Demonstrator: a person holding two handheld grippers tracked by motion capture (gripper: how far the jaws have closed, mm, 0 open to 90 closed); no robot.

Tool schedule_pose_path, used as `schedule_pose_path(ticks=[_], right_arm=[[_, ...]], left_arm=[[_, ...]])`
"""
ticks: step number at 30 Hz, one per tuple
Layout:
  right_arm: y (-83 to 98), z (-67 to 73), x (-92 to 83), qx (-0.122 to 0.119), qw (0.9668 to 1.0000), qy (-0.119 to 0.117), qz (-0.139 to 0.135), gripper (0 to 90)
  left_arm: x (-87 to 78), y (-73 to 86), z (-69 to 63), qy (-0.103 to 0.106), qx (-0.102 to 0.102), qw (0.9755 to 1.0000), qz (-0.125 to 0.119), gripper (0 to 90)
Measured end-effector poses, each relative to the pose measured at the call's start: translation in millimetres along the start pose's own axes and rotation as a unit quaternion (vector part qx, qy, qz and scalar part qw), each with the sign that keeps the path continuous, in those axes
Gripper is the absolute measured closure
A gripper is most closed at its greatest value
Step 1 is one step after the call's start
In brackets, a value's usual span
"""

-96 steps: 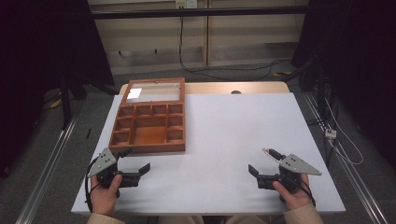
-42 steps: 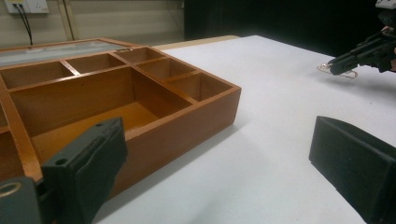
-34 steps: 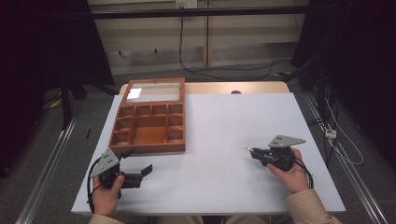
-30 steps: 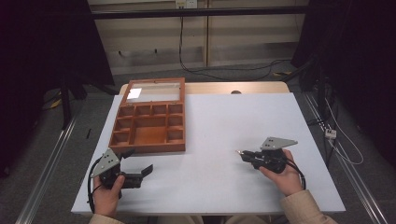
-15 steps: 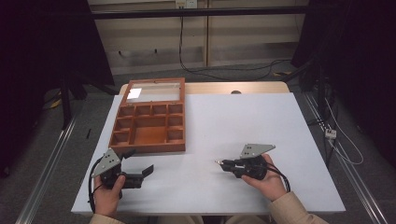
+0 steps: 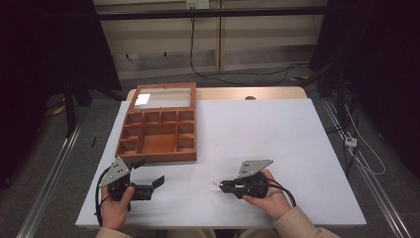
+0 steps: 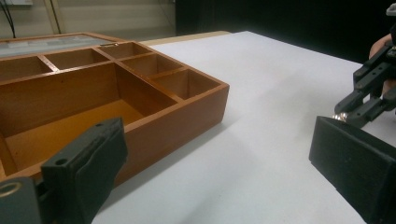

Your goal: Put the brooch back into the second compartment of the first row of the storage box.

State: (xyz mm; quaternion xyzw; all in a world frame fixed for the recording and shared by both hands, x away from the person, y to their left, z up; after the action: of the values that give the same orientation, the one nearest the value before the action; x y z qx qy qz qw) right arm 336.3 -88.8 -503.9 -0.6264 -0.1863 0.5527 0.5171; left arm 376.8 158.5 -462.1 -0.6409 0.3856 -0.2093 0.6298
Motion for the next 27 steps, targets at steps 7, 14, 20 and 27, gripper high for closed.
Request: schedule_pose_path(ticks=[7, 14, 20, 27], right_arm=[[-1.7, 10.1, 10.1, 0.005, 0.9998, -0.020, -0.003, 74.2], [-7.8, -3.0, -2.9, 0.031, 0.9989, 0.012, -0.034, 47.5], [-6.7, -18.4, -17.1, 0.053, 0.9957, 0.050, -0.057, 30.2], [-1.2, -35.3, -40.4, 0.069, 0.9900, 0.094, -0.080, 15.7]], left_arm=[[2.2, 0.6, -2.4, 0.006, -0.002, 1.0000, 0.002, 4.0], [9.6, 0.9, -12.4, 0.030, -0.002, 0.9995, 0.012, 4.0], [19.9, -0.7, -29.6, 0.069, 0.000, 0.9974, 0.020, 4.0], [31.3, 3.5, -46.1, 0.107, 0.007, 0.9932, 0.045, 4.1]])
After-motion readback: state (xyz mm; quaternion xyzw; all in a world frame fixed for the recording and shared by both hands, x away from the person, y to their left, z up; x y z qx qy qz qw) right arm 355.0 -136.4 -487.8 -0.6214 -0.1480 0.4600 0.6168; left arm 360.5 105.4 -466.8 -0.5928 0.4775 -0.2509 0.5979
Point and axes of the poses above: each handheld gripper's, and its own axes: x roughly forward along the jaws, y roughly out of its underside, z roughly to its left, the point moved 9 cm from there along x, roughly forward along the jaws, and after that the axes turned 5 degrees about -z, right-handed, at the moved point
